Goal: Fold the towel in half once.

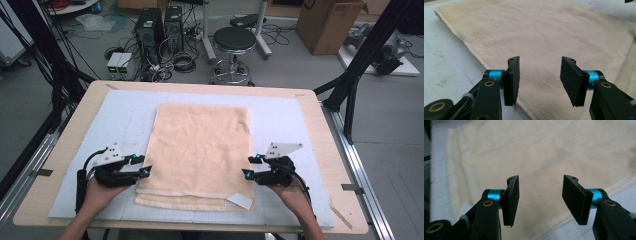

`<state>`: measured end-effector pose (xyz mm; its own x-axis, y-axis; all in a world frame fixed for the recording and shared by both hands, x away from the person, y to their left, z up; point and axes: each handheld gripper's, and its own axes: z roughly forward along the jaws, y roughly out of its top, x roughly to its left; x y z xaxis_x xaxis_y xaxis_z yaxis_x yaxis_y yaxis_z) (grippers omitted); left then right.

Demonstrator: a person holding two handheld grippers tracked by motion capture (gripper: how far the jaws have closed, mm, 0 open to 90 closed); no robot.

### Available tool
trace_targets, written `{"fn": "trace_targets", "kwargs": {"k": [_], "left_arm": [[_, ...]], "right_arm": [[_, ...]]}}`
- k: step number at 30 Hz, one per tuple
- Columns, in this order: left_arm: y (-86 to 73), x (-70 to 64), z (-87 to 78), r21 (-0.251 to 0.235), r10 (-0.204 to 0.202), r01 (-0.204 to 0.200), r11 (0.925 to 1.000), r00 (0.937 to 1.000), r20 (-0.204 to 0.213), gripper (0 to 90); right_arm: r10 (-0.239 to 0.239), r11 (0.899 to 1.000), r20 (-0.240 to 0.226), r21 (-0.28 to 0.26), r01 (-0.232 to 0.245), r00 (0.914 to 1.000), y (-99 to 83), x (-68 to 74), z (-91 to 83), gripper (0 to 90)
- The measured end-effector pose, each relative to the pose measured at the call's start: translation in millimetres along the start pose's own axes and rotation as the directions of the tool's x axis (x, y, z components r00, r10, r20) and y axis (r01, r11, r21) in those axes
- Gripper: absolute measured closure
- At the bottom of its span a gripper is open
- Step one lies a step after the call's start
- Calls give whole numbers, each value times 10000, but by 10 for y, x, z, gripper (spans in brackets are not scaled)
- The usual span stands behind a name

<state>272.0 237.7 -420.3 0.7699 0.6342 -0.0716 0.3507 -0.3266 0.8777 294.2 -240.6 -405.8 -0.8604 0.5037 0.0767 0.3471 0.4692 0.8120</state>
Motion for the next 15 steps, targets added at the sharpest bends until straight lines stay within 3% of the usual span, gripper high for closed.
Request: {"fn": "trace_targets", "kwargs": {"k": [7,12,15], "left_arm": [[-133,-182,-85,183,578,-590,9981,9967,569,479],[-224,-207,-90,622,759,-811,9948,9937,823,481],[-243,-229,-59,965,948,-1038,9899,9910,942,481]], "right_arm": [[-393,9978,-842,508,436,9957,-246,254,69,464],[-679,9925,-1057,939,779,9921,-325,332,121,466],[-848,9878,-946,1229,961,9919,-342,358,149,479]]}}
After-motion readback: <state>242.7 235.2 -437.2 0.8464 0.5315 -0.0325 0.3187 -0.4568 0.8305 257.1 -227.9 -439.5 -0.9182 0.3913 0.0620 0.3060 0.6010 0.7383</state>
